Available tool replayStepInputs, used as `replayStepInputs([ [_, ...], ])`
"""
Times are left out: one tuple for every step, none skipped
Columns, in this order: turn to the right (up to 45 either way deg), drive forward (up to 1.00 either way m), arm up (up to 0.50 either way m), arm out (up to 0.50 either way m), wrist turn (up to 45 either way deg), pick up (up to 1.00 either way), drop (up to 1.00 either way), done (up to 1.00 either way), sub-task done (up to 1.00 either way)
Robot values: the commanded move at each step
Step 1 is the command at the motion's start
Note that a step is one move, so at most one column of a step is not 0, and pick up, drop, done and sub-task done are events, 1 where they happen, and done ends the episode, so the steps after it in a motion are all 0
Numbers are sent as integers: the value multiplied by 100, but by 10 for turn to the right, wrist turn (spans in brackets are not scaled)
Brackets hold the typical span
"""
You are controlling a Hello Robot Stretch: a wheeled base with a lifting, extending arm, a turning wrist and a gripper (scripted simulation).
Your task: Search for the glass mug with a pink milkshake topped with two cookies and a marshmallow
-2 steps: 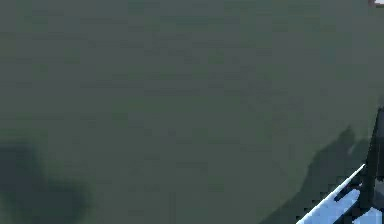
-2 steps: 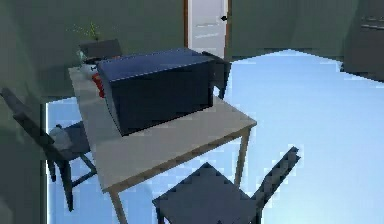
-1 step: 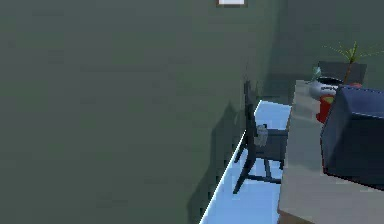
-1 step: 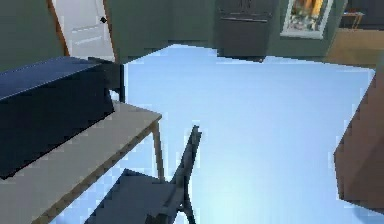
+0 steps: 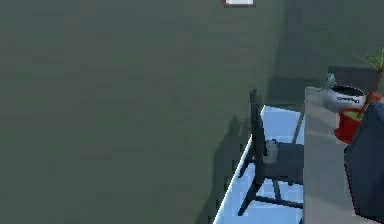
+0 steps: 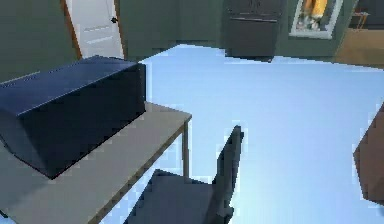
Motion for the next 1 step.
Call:
replayStepInputs([
  [210,0,0,0,0,0,0,0,0],
])
